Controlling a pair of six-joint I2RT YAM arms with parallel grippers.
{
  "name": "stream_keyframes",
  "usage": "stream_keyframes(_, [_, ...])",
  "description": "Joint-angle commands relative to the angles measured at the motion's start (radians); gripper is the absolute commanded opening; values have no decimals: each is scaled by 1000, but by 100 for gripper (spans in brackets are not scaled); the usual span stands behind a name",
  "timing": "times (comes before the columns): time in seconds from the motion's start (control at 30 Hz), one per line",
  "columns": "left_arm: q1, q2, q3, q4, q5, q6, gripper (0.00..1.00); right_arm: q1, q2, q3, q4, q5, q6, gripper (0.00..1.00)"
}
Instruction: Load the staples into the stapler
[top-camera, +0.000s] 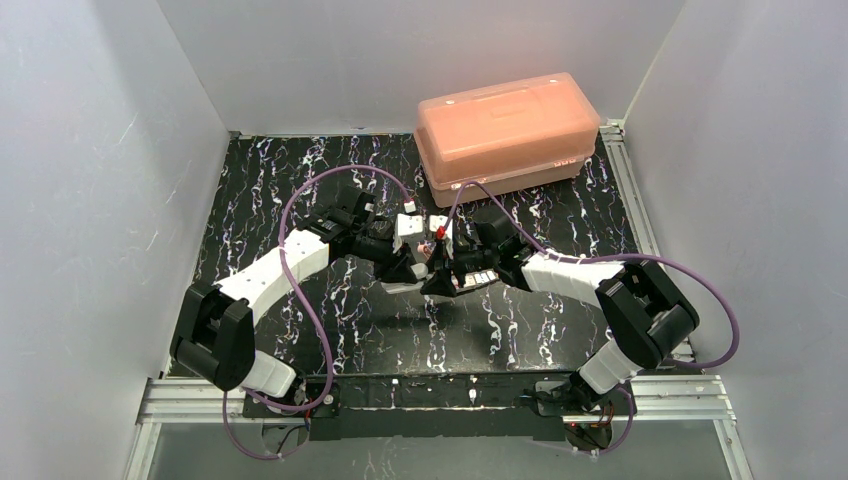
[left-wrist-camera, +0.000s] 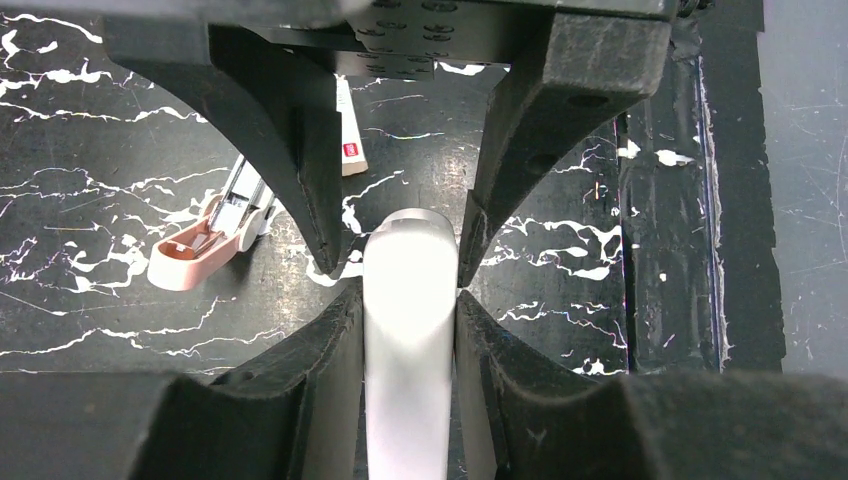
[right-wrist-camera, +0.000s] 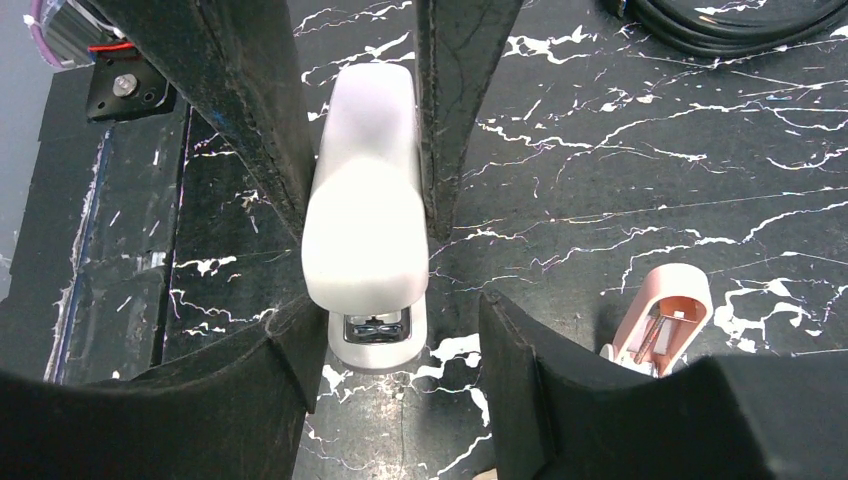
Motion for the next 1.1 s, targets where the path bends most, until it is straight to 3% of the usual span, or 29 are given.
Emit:
stream_keyframes(0.0, [-5, -43, 39, -9, 52, -10, 0, 9, -6, 43, 8, -23, 6, 62])
stream_keyframes(0.33, [-5, -40, 38, 4, 59, -25, 0, 21, 9, 44, 6, -25, 7, 61])
stream_keyframes(0.47, [-5, -41, 38, 3, 64, -26, 0, 21, 14, 49, -4, -25, 5, 50])
stream_keyframes(0.67, [-5, -45, 40, 3, 76, -27, 0, 21, 7, 55, -27, -21, -12, 20])
stream_keyframes(1.07, [58, -78, 62, 17, 118, -68, 0, -27, -35, -27, 31, 31, -62, 10])
